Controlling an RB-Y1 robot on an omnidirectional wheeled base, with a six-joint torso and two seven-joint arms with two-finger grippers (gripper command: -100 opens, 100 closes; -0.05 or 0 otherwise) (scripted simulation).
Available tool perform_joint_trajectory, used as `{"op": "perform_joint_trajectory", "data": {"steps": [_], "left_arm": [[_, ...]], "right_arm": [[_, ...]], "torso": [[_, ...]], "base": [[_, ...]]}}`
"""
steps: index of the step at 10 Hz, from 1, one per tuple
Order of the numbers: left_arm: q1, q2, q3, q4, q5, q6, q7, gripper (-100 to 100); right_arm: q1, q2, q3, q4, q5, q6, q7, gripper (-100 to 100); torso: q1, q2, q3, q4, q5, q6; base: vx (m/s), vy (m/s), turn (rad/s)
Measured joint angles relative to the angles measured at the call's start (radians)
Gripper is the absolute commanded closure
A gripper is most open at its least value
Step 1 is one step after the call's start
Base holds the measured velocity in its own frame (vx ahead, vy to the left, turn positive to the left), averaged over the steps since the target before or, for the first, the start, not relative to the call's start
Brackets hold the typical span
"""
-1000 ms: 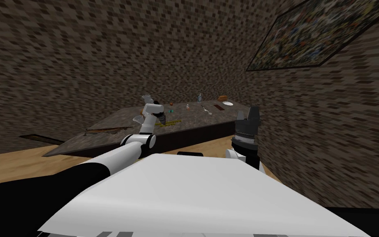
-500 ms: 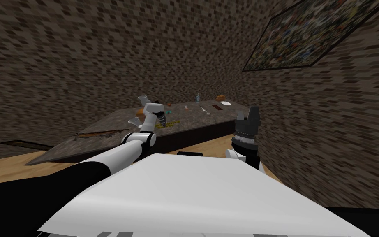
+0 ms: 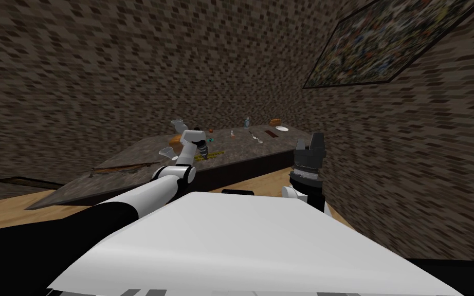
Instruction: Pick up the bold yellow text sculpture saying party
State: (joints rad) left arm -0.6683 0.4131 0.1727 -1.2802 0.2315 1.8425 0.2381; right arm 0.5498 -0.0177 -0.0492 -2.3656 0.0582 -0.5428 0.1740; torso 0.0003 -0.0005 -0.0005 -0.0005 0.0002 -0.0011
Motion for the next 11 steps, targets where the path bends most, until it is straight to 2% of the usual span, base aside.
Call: {"op": "perform_joint_trajectory", "data": {"steps": [2,3,7,8,9,11], "left_arm": [[0.012,-0.005,-0.001,0.018,-0.003,-0.032,-0.005,-100],[0.012,-0.005,-0.001,0.019,-0.003,-0.035,-0.005,100],[0.013,-0.005,-0.001,0.020,-0.003,-0.034,-0.005,100],[0.013,-0.005,-0.001,0.020,-0.003,-0.033,-0.005,0],[0.013,-0.005,-0.001,0.020,-0.003,-0.033,-0.005,100],[0.002,0.000,0.000,-0.010,0.000,0.004,0.001,100]], "right_arm": [[0.000,0.000,0.000,0.000,0.000,0.000,0.000,0],[0.000,0.000,0.000,0.000,0.000,0.000,0.000,0],[0.000,0.000,0.000,0.000,0.000,0.000,0.000,0],[0.000,0.000,0.000,0.000,0.000,0.000,0.000,0],[0.000,0.000,0.000,0.000,0.000,0.000,0.000,0],[0.000,0.000,0.000,0.000,0.000,0.000,0.000,0]], "torso": [[0.000,0.000,0.000,0.000,0.000,0.000],[0.000,0.000,0.000,0.000,0.000,0.000],[0.000,0.000,0.000,0.000,0.000,0.001],[0.000,0.000,0.000,0.000,0.000,0.001],[0.000,0.000,0.000,0.001,0.000,0.001],[-0.001,0.001,0.002,0.002,-0.001,0.001]], "base": [[0.004,0.002,0.000],[0.000,0.000,0.000],[0.000,0.000,0.000],[0.000,0.000,0.000],[-0.007,-0.003,-0.004],[-0.004,-0.001,-0.002]]}}
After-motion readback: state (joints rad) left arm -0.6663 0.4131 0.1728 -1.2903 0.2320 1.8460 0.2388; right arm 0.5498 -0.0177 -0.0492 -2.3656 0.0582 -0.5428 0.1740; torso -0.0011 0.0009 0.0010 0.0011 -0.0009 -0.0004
